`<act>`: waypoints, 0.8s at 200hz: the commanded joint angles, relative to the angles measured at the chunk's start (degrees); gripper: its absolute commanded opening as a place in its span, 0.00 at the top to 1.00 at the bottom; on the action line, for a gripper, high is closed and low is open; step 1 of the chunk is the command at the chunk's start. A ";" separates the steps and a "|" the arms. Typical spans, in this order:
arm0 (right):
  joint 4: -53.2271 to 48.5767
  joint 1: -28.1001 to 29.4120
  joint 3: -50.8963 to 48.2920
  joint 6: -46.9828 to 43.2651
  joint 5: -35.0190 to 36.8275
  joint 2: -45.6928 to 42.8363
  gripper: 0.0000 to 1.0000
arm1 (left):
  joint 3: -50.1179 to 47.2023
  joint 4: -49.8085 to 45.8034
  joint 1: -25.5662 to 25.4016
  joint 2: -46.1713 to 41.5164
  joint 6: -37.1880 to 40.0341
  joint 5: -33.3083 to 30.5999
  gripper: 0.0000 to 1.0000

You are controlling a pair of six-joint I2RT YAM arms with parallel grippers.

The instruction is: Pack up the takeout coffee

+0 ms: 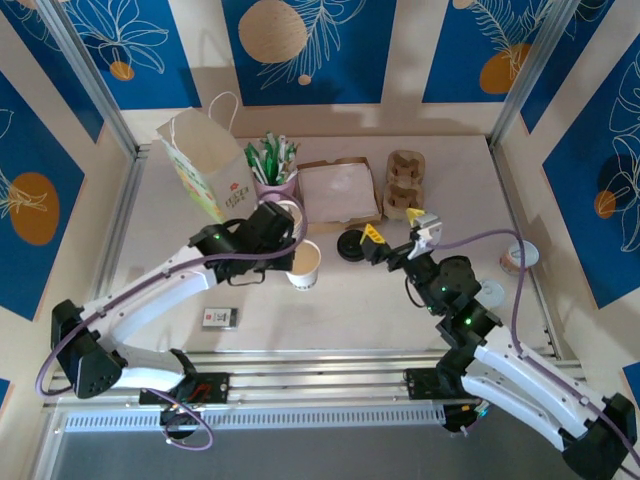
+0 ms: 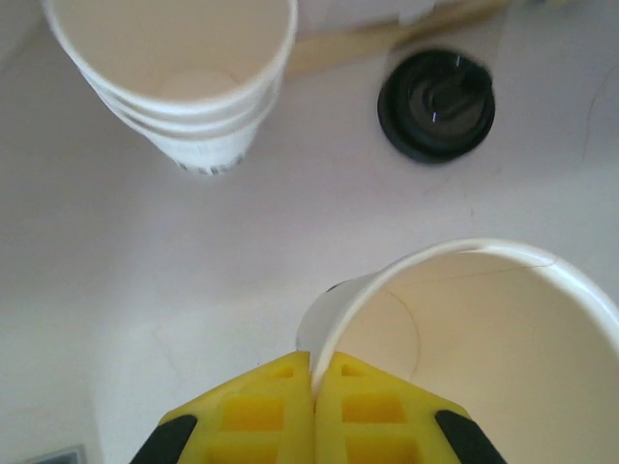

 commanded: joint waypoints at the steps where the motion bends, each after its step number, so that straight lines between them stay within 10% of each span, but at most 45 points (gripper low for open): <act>1: -14.74 -4.08 3.60 12.53 -1.57 -2.39 0.01 | -3.19 5.71 -2.82 2.26 -3.23 1.60 1.00; 77: -45.55 -8.32 21.47 21.69 -12.89 14.82 0.03 | -5.74 12.28 -4.94 9.27 -4.78 3.48 1.00; 160: -51.19 -7.51 28.38 21.36 -18.31 30.86 0.03 | -6.44 12.88 -5.02 10.99 -4.34 3.47 0.86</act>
